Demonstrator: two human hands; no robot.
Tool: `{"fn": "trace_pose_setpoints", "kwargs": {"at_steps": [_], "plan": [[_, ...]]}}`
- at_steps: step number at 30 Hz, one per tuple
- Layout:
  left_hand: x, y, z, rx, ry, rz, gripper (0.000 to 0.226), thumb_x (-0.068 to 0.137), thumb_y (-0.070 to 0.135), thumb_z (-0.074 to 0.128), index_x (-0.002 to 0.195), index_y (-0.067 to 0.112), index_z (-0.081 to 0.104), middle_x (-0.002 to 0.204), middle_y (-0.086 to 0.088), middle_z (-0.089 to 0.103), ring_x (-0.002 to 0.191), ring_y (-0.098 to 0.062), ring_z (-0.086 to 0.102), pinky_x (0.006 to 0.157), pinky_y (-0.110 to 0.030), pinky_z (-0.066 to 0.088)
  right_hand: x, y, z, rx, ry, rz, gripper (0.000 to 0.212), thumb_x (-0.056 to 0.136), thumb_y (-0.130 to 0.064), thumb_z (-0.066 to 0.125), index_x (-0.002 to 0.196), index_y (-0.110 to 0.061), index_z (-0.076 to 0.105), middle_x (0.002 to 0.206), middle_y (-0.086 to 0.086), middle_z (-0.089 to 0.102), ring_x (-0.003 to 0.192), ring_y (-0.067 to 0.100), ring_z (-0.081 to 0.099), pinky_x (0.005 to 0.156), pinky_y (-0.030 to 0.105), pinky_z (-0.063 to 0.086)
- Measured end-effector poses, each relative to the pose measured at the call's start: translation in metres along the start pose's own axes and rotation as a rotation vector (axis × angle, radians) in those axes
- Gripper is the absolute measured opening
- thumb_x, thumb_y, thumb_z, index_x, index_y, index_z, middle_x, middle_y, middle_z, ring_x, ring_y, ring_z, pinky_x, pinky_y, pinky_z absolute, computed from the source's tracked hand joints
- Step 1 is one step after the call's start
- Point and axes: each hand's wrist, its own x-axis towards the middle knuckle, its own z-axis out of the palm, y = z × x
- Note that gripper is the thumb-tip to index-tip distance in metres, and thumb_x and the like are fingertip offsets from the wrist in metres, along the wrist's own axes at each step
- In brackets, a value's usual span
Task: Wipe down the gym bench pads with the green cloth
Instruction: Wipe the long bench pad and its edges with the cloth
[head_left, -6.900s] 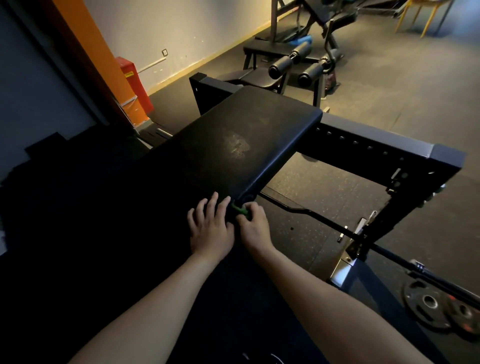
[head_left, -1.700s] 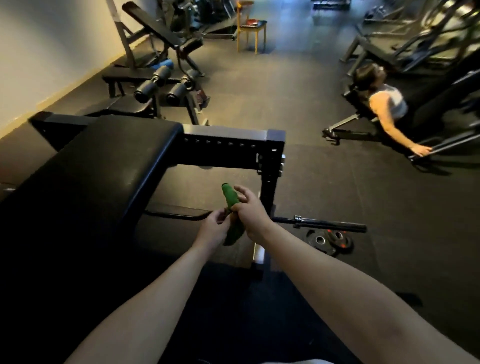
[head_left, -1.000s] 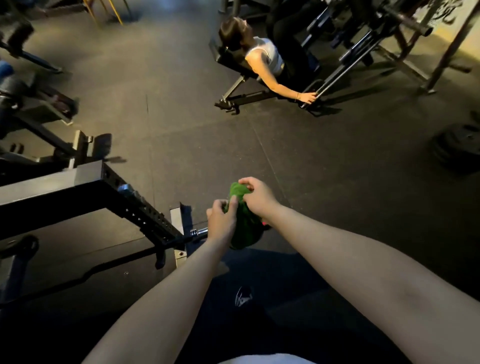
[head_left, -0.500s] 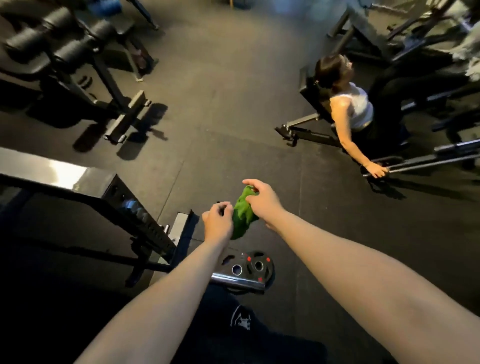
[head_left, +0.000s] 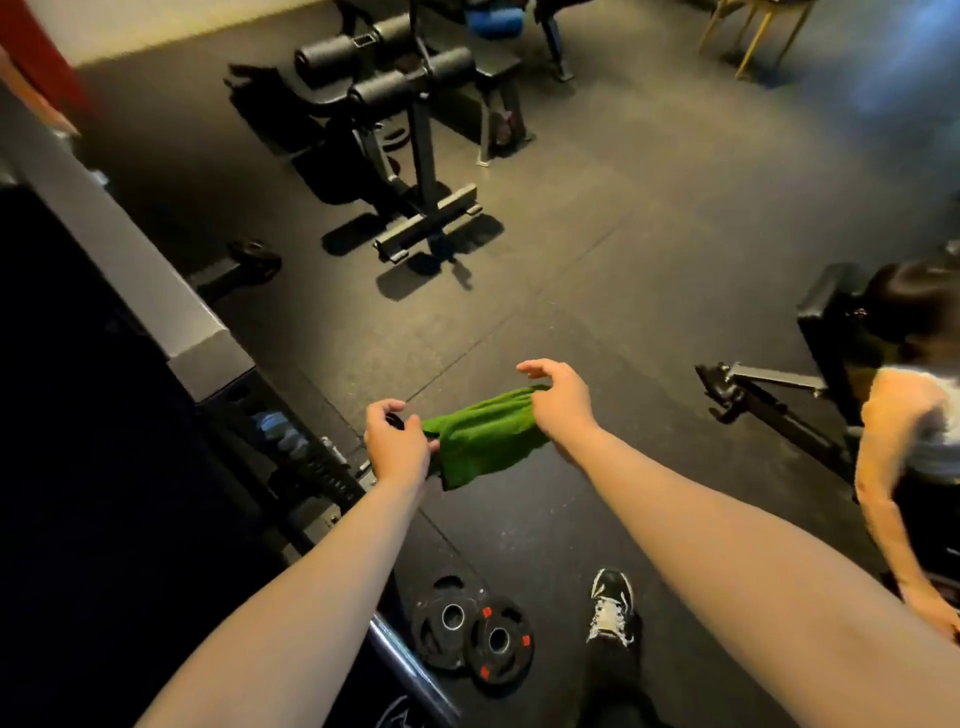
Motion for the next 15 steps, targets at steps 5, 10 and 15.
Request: {"fn": "trace_pose_setpoints", "kwargs": {"at_steps": [5,10,15], "plan": [[0.0,0.0,0.092,-0.072,0.136,-0.101,0.027,0.094,0.005,0.064,0.113,0.02,0.053,0.125,-0.01,0.045,0.099,-0.027,0.061,0.06,-0.027,0.06,0.091,0.022,-0.058,0.049,-0.157,-0.054,0.053,0.086,0.011,0.043,0.113,-0.028,0.068,0.116,-0.003,0.06,0.107,0.016,0.058,0.09,0.031,0.051],[-0.014,0.035,0.197,-0.057,0.078,-0.093,0.037,0.088,0.007,0.071,0.112,0.032,0.058,0.131,-0.006,0.042,0.113,-0.018,0.047,0.09,-0.037,0.048,0.157,0.018,-0.122,0.108,-0.36,-0.05,0.06,0.079,0.015,0.044,0.111,-0.029,0.069,0.102,-0.004,0.063,0.089,0.011,0.059,0.067,0.016,0.045],[-0.005,0.098,0.264,0.021,0.022,0.055,0.034,0.089,-0.005,0.06,0.1,0.026,0.066,0.128,-0.009,0.049,0.112,-0.025,0.055,0.087,-0.039,0.053,0.221,0.003,-0.184,0.002,-0.45,-0.112,0.064,0.075,0.02,0.039,0.105,-0.026,0.073,0.115,-0.001,0.061,0.104,0.014,0.059,0.077,0.025,0.049]]}}
